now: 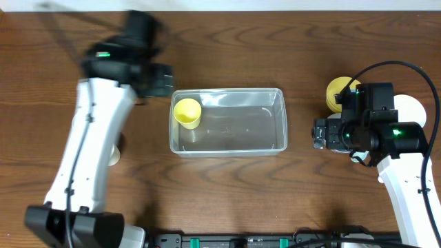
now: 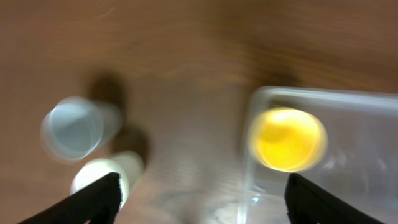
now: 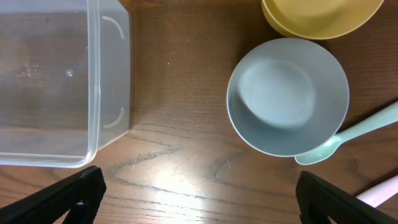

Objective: Pack container
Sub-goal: 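Move the left gripper back and grasp the white cup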

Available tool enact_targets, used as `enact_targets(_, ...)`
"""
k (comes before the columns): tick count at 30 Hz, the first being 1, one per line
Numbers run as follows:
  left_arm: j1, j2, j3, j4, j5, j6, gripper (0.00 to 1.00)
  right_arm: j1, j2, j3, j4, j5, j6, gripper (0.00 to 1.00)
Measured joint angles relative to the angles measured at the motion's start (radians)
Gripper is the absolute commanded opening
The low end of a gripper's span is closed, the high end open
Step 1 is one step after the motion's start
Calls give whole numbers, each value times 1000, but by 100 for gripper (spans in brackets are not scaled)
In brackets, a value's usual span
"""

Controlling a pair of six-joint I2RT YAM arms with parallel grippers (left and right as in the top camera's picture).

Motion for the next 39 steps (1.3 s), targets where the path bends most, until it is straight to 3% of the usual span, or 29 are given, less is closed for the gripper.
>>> enact_targets(5, 232, -2, -30, -43, 30, -126, 85, 0, 0, 0, -2, 0, 0, 99)
enact_targets(8, 299, -2, -107, -66, 48, -182, 86, 0, 0, 0, -2, 0, 0, 99)
enact_targets(20, 323, -2, -510, 143, 81, -238, 86, 0, 0, 2, -5, 0, 0, 99)
enact_targets(29, 342, -2, -624, 293, 80, -221, 86, 0, 0, 2, -9, 0, 0, 99)
enact_targets(39, 342, 0, -680, 351, 80, -201, 85, 0, 0, 2, -25, 0, 0, 99)
